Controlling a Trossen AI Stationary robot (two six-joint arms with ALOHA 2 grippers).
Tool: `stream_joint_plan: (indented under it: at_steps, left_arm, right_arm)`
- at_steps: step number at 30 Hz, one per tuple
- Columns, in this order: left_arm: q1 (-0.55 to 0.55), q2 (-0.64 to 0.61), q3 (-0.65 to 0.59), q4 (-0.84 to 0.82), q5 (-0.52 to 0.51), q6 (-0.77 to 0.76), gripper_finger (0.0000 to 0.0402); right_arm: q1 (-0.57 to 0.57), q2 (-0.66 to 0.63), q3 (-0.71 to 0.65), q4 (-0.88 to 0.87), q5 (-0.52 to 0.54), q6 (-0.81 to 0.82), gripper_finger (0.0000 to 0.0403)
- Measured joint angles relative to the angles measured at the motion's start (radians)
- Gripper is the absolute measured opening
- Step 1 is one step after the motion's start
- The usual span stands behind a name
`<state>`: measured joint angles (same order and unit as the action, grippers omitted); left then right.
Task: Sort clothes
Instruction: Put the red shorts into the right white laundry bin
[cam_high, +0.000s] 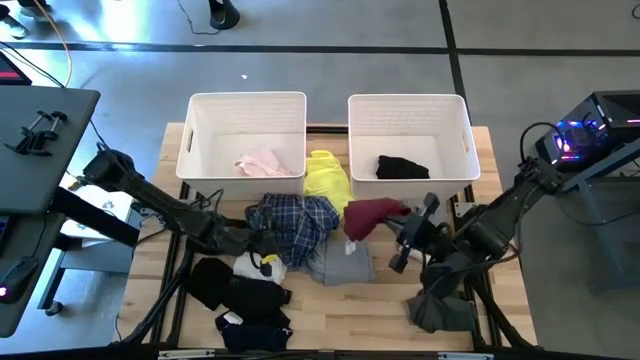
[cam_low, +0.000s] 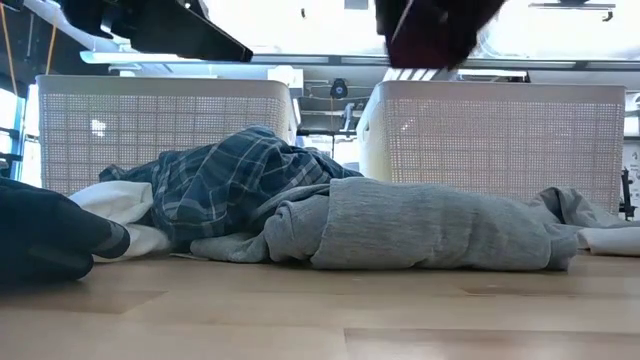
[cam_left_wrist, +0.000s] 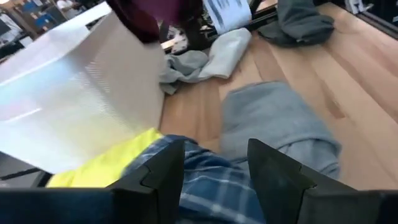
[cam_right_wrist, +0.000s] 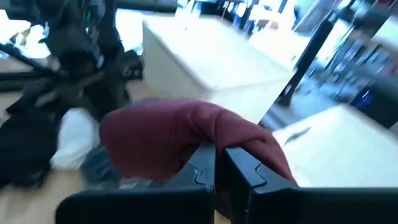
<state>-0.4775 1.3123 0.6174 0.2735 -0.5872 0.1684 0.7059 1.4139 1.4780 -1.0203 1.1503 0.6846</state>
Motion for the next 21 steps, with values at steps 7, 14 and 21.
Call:
stream_joint_plan:
  at_steps: [7,14,21]
  left_arm:
    - [-0.017,0.181,0.000,0.344,0.194,0.070,0.0163]
    - [-0.017,0.296,0.000,0.575,0.223,0.119,0.0163]
    - [-0.020,0.287,0.001,0.610,0.213,0.102,0.0163]
  right_arm:
    - [-0.116,0.000,0.107,-0.029,0.057,-0.156,0.0001]
    - [-0.446,0.000,0.237,-0.293,-0.159,-0.186,0.0001]
    - [-0.862,0.000,0.199,-0.474,-0.408,-0.215,0.0001]
